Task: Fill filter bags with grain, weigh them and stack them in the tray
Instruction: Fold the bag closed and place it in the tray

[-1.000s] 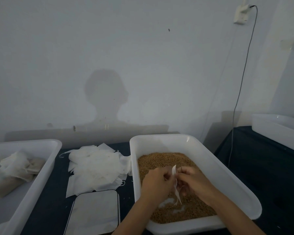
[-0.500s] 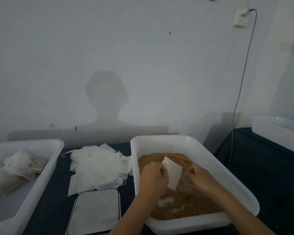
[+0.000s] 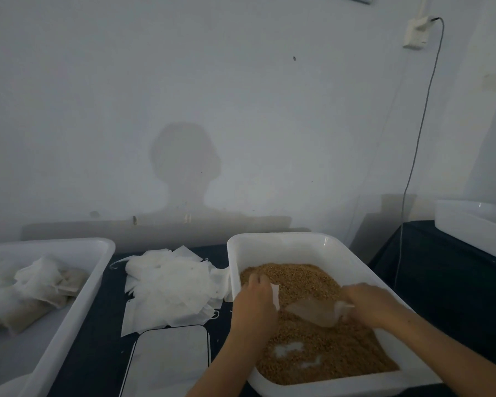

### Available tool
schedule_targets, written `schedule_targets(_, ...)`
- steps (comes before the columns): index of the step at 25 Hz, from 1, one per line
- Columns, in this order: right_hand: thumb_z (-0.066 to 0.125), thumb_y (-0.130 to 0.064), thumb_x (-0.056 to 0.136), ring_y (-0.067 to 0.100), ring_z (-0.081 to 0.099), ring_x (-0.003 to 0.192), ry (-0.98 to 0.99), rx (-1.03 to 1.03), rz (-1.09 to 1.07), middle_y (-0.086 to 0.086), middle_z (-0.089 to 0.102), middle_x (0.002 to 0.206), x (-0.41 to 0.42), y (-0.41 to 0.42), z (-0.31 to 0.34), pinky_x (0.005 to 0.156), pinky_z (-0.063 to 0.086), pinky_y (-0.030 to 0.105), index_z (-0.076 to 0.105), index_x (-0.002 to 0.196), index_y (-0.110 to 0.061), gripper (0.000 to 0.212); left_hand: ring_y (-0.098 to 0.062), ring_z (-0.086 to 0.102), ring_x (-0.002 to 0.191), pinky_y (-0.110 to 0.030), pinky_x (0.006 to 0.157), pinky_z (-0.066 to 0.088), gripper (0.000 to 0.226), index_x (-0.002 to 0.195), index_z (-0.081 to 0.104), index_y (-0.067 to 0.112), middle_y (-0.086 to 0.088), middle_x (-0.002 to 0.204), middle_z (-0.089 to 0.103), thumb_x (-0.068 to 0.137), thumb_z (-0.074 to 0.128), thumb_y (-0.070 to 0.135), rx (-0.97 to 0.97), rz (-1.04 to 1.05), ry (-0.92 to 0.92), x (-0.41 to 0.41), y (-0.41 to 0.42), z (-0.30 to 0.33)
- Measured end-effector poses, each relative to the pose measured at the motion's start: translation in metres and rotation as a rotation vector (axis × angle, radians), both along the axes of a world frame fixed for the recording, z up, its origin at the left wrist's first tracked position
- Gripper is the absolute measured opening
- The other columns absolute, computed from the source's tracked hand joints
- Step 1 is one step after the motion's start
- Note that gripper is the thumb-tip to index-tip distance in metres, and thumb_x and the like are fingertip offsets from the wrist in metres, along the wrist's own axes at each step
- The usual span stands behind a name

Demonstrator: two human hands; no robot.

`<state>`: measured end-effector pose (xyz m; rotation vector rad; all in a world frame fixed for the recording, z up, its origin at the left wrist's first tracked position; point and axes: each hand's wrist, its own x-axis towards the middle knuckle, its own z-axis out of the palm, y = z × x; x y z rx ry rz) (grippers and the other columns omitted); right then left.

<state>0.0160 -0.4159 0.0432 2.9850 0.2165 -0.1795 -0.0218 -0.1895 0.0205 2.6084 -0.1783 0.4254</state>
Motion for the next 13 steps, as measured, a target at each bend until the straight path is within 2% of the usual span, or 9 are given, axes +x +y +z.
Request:
schedule_targets(3, 0.063, -0.034, 0.085, 0.015, 0.063, 0.088, -0.077, -0.044, 0.034, -0.002, 0.065, 0.098, 0.012, 0.013, 0.015, 0.07, 0.046, 0.026, 0.066, 0.094, -0.018, 0.018, -0.021, 0.054, 0.102, -0.029, 0.086, 0.047, 0.029, 0.114, 0.045, 0.01, -0.007, 0.119, 0.048, 0.087, 0.048, 0.0, 0.086, -0.061, 0.045, -0.002, -0.002, -0.002)
schedule_targets(7, 0.067, -0.034, 0.083, 0.015, 0.063, 0.085, -0.129, 0.132, 0.089, -0.002, 0.067, 0.093, 0.034, 0.051, -0.004, 0.076, 0.052, 0.028, 0.07, 0.091, -0.018, 0.018, -0.023, 0.053, 0.105, -0.029, 0.085, 0.044, 0.029, 0.113, 0.047, 0.009, -0.008, 0.118, 0.052, 0.085, 0.051, 0.0, 0.125, -0.108, 0.061, -0.001, -0.002, -0.004)
schedule_targets(13, 0.066, -0.041, 0.085, 0.012, 0.055, 0.087, -0.066, 0.356, 0.022, -0.007, 0.061, 0.096, 0.04, 0.059, -0.031, 0.071, 0.041, 0.025, 0.056, 0.088, -0.024, 0.02, -0.022, 0.054, 0.104, -0.029, 0.085, 0.045, 0.026, 0.113, 0.048, 0.011, -0.007, 0.116, 0.057, 0.088, 0.051, 0.004, 0.095, -0.117, 0.032, 0.004, -0.001, -0.008)
